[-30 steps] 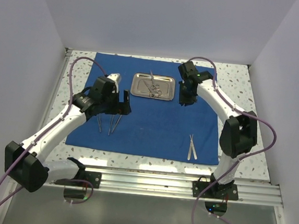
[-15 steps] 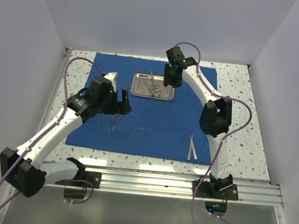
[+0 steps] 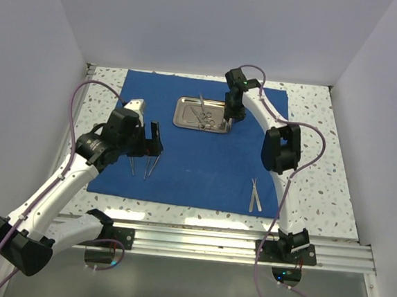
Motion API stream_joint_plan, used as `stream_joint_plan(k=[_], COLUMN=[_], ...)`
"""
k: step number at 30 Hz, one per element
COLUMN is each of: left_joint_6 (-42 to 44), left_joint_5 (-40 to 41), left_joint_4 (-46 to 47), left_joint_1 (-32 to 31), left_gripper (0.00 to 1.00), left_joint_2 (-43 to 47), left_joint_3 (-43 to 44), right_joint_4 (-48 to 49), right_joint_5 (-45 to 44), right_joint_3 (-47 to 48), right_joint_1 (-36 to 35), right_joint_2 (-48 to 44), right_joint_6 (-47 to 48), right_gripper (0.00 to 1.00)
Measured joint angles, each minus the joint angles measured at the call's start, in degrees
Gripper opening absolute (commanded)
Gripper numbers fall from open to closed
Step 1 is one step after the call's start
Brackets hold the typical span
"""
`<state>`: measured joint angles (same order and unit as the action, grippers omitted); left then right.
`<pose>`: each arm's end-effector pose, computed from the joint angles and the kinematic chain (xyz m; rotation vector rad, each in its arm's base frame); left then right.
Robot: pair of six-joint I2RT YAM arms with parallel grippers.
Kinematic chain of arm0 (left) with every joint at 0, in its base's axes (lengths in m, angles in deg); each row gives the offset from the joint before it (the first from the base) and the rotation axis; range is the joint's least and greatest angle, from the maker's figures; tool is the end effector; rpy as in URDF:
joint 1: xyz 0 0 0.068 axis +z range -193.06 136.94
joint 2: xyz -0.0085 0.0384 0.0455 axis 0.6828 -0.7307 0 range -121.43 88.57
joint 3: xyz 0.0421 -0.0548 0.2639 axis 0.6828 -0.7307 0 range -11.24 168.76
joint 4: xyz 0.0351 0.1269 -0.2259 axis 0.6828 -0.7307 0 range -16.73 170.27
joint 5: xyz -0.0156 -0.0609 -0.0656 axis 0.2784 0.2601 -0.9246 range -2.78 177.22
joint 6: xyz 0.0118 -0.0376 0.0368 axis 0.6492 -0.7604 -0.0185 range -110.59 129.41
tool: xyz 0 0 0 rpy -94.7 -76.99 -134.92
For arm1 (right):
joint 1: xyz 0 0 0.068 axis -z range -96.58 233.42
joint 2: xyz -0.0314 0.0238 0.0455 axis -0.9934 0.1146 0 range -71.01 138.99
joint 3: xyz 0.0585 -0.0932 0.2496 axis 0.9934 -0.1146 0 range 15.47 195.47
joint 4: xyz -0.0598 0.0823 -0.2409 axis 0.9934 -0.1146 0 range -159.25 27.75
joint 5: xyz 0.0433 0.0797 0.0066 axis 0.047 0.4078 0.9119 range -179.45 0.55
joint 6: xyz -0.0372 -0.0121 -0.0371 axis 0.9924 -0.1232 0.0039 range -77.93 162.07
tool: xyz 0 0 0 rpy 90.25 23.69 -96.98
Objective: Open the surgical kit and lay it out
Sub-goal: Pick up the medical item from the container.
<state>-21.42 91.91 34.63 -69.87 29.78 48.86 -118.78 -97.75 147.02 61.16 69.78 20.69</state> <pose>0.1843 -0.0899 0.3283 -0.1240 2.3733 -0.3973 0.4840 0.1926 0.2006 0.0214 2.6964 0.0335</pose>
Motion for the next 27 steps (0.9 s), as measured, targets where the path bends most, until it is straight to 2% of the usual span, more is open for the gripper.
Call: stream_joint_plan(k=[17, 27], left_joint_6=[0.4, 0.4], left_joint_5=[1.8, 1.9], left_joint_4=[-2.0, -2.0], left_joint_1=[0.0, 0.0], left_gripper=[1.00, 1.00], left_joint_2=[-1.2, -1.5], left_joint_3=[0.0, 0.0], right_joint_4=[0.3, 0.2], right_joint_5=[-1.3, -1.2], right_joint_3=[0.1, 3.5], right_joint_1=[-0.3, -0.7], right_joint_2=[1.3, 1.4], right_joint_6=[0.0, 0.0], right_gripper=[0.34, 0.34])
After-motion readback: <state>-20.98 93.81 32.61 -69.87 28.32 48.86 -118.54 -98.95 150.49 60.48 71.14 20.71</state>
